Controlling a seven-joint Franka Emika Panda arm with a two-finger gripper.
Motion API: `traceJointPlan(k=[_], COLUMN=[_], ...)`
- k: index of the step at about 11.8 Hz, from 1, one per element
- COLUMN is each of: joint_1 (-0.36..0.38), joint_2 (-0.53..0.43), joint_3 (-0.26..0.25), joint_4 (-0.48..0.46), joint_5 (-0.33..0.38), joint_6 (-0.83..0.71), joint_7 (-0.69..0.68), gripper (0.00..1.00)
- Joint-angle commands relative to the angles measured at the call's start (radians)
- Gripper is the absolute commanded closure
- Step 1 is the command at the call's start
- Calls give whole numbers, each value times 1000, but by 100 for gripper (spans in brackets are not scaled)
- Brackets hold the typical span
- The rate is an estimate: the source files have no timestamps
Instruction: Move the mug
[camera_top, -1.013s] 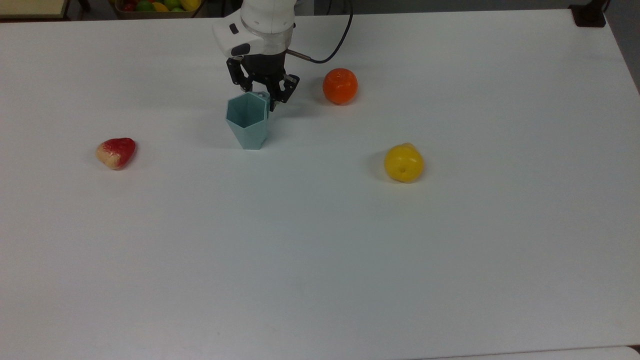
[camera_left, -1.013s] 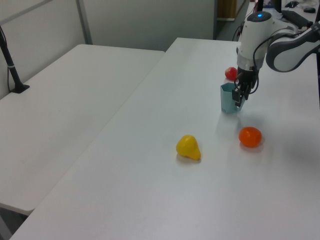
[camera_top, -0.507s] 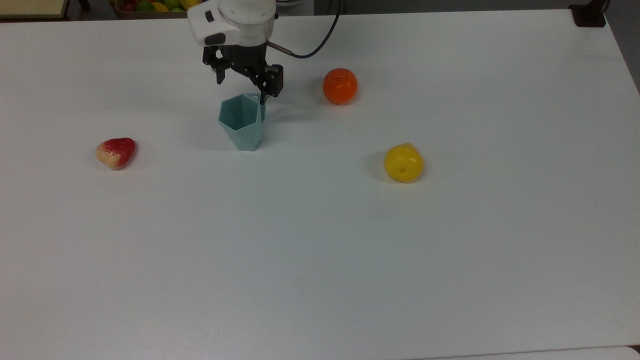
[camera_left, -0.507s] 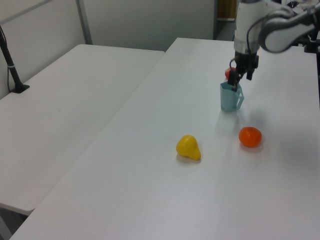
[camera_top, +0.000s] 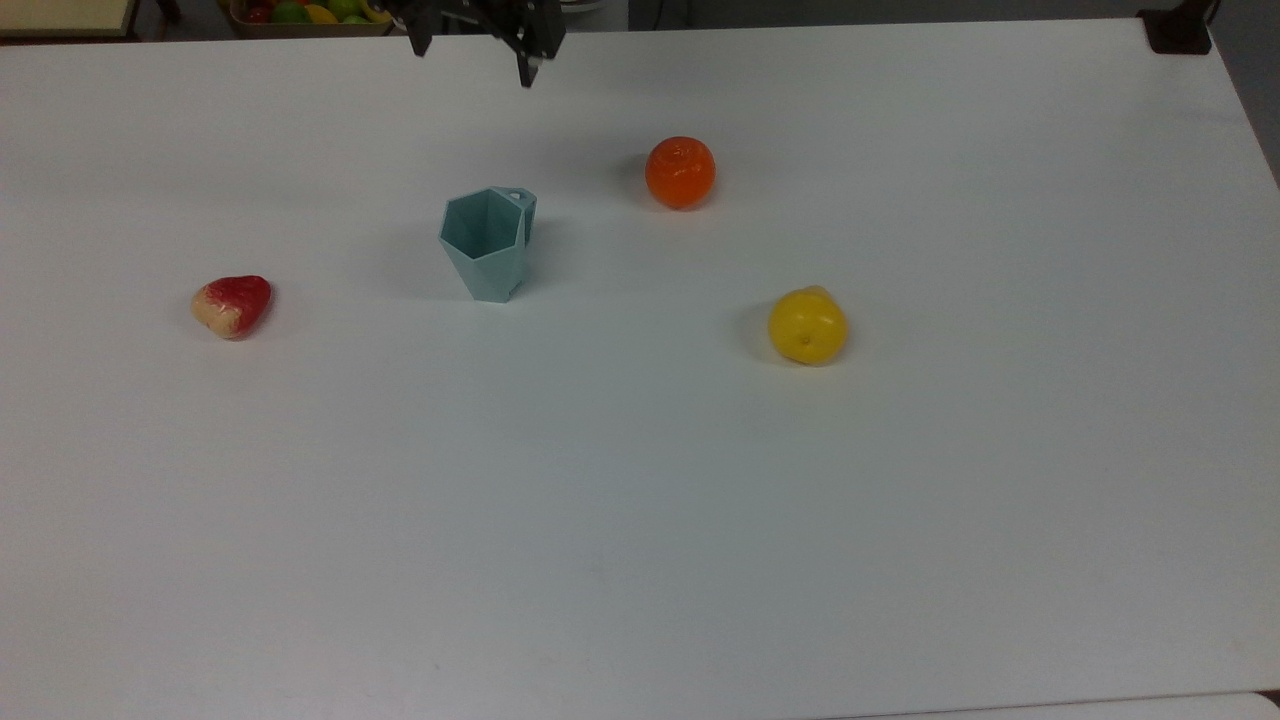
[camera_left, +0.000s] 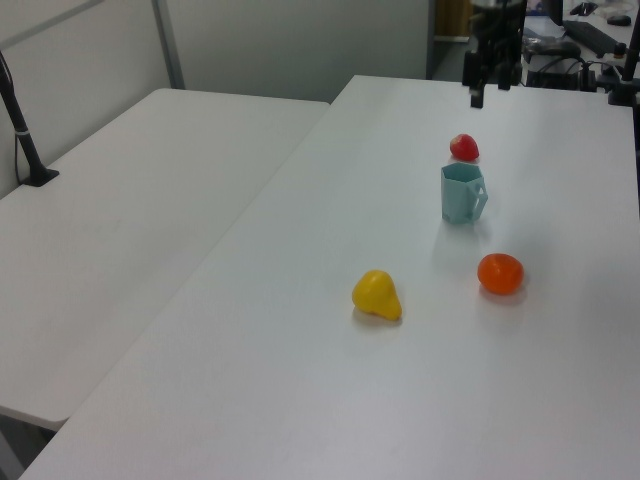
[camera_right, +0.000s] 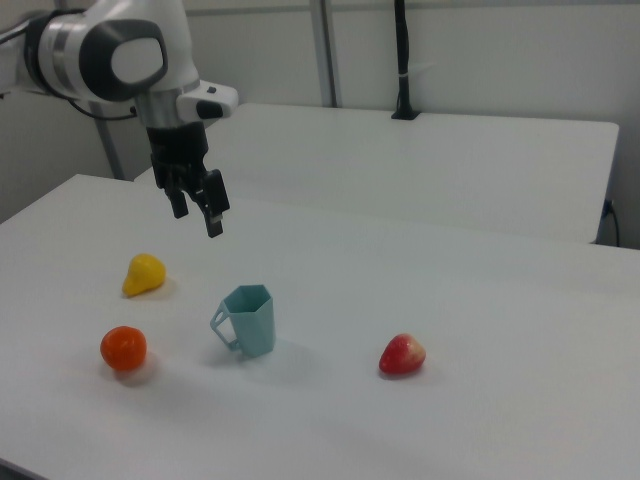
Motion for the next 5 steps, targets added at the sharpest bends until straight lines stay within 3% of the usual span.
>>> traceJointPlan(k=[1, 5], joint_1=[-64, -94], joint_2=[-14, -12], joint_3=[-3, -3], joint_4=[68, 109], joint_5=[33, 48], joint_6=[-107, -123], joint_7=[-167, -172], gripper=[0, 0])
